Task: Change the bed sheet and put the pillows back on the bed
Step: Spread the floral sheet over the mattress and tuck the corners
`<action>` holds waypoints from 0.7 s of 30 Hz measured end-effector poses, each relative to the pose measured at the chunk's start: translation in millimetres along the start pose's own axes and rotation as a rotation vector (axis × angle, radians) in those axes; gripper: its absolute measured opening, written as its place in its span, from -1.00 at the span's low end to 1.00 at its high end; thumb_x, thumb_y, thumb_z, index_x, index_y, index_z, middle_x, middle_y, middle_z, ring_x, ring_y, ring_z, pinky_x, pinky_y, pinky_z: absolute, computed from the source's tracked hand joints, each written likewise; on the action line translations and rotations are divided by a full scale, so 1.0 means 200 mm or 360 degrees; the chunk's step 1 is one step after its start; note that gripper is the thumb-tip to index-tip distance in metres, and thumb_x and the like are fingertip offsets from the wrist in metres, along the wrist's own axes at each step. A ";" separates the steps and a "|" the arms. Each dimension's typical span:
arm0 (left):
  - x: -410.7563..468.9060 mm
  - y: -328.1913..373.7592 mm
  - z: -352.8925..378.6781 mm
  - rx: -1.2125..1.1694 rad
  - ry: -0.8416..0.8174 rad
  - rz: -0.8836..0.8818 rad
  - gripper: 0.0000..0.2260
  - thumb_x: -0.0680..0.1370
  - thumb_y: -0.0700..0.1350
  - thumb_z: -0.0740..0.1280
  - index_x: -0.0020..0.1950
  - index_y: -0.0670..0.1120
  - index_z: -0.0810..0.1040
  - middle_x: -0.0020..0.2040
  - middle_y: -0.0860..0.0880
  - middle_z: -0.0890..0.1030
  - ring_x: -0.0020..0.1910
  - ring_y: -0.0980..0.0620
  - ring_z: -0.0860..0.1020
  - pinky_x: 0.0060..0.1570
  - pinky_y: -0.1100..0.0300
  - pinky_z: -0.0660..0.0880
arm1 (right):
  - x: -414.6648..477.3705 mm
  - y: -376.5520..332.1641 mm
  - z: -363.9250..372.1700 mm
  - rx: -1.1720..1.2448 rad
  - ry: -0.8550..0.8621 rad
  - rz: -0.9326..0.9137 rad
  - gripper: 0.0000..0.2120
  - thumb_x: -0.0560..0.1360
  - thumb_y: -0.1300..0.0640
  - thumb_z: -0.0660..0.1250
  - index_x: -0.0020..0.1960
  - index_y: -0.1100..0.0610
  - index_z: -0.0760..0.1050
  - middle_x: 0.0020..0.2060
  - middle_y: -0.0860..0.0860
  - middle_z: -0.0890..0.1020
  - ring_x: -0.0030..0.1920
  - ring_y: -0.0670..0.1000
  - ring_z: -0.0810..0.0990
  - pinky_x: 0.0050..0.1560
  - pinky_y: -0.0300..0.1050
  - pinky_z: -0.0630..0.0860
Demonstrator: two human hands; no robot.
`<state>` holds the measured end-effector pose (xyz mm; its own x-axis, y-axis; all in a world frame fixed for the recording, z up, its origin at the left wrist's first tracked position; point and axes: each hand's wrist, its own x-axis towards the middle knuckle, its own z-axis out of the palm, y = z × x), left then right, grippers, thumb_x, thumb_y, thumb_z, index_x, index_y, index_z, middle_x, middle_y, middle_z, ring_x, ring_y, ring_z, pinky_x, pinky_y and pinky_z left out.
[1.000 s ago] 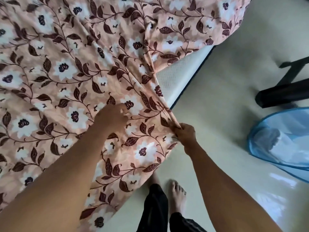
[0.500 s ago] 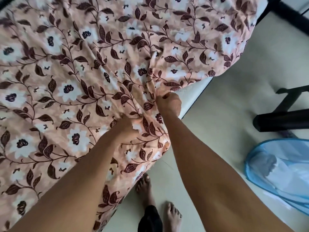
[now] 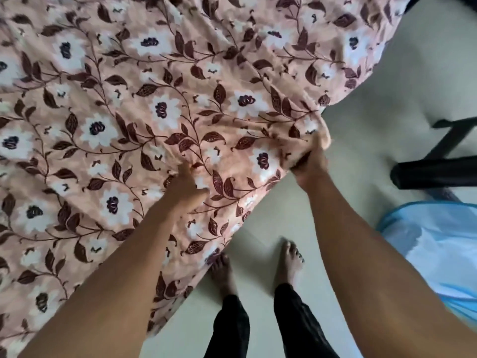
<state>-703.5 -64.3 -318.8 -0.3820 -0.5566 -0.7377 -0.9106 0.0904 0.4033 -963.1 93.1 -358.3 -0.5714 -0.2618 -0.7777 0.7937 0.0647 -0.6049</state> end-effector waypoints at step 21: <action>0.07 0.00 0.03 0.0278 -0.0036 -0.0038 -0.08 0.54 0.02 0.45 0.66 -0.08 -0.12 0.60 -0.10 0.28 0.34 -0.07 0.46 0.15 0.14 0.39 | 0.22 0.14 -0.31 -0.0738 0.0243 0.0004 -0.72 0.38 -0.15 0.41 -0.05 0.03 0.61 -0.25 -0.06 0.64 -0.19 0.02 0.59 -0.21 -0.17 0.40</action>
<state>-710.3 -67.9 -332.0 -0.3617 -0.5416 -0.7588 -0.9322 0.2209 0.2867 -979.2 142.2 -420.4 -0.6213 -0.1192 -0.7744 0.6382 0.4965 -0.5884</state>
